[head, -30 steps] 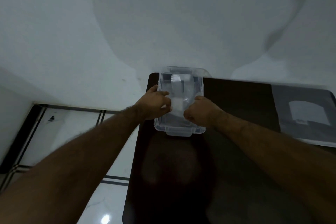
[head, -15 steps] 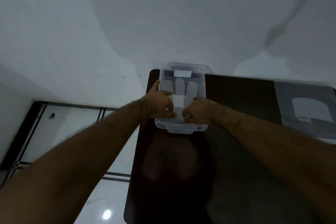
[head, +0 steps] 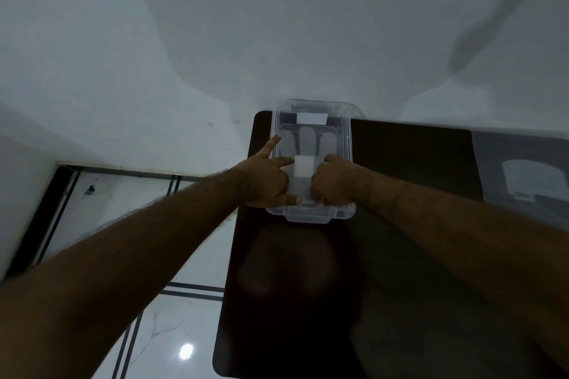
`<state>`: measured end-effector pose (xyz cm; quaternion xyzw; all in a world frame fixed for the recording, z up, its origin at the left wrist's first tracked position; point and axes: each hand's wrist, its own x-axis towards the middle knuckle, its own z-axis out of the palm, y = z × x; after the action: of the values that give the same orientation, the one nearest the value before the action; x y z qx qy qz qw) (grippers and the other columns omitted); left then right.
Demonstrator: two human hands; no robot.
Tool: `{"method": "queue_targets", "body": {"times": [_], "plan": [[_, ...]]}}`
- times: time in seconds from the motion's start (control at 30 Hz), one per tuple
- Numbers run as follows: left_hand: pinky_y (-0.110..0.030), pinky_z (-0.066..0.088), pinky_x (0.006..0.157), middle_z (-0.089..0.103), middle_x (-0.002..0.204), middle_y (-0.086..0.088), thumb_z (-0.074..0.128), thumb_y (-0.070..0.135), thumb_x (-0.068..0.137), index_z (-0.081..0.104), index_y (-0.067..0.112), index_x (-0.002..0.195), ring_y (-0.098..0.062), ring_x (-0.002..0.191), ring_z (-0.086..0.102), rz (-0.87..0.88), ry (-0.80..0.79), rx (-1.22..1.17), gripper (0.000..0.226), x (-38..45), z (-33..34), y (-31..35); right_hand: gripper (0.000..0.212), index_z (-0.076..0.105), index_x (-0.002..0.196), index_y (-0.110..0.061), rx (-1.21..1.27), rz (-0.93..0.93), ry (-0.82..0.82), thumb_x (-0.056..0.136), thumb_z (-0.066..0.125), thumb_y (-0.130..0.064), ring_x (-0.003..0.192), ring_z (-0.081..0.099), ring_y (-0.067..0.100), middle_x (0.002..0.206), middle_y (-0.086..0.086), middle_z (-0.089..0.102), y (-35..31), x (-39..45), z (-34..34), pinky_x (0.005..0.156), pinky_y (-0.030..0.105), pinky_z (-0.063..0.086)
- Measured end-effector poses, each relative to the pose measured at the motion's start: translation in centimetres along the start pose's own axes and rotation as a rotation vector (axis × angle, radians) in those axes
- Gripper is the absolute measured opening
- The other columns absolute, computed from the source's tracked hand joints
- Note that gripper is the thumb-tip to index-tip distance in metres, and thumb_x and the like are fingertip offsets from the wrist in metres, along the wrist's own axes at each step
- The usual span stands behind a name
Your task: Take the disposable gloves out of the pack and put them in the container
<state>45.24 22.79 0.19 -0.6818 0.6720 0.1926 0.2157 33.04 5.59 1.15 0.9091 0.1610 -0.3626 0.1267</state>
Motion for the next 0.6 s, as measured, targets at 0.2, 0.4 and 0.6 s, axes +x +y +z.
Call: {"method": "queue_targets", "body": {"times": [0.2, 0.4, 0.6], "plan": [[-0.071, -0.021, 0.123, 0.080, 0.118, 0.000, 0.016, 0.066, 0.110, 0.077, 0.026, 0.120, -0.029, 0.157, 0.040, 0.041, 0.074, -0.026, 0.073, -0.2, -0.8, -0.1, 0.039, 0.065, 0.131, -0.028, -0.041, -0.010, 0.066, 0.097, 0.070, -0.046, 0.118, 0.064, 0.025, 0.122, 0.001, 0.071, -0.3, 0.8, 0.3, 0.113, 0.049, 0.040], [-0.067, -0.032, 0.115, 0.080, 0.107, 0.002, 0.004, 0.077, 0.104, 0.078, 0.029, 0.116, -0.028, 0.151, 0.047, 0.012, -0.030, 0.085, 0.089, 0.5, -1.4, 0.2, 0.032, 0.066, 0.128, -0.029, -0.077, 0.004, 0.012, 0.102, 0.064, -0.047, 0.117, 0.064, 0.025, 0.123, 0.000, 0.071, -0.4, 1.1, 0.6, 0.112, 0.048, 0.039], [-0.061, -0.044, 0.105, 0.079, 0.107, 0.004, -0.004, 0.081, 0.098, 0.079, 0.030, 0.116, -0.026, 0.145, 0.053, 0.028, 0.042, 0.051, 0.099, -0.6, -2.0, 0.4, 0.039, 0.064, 0.129, -0.029, -0.039, 0.048, 0.075, 0.096, 0.070, -0.049, 0.116, 0.065, 0.024, 0.122, 0.000, 0.070, -0.2, 0.6, 0.3, 0.112, 0.049, 0.039]]}}
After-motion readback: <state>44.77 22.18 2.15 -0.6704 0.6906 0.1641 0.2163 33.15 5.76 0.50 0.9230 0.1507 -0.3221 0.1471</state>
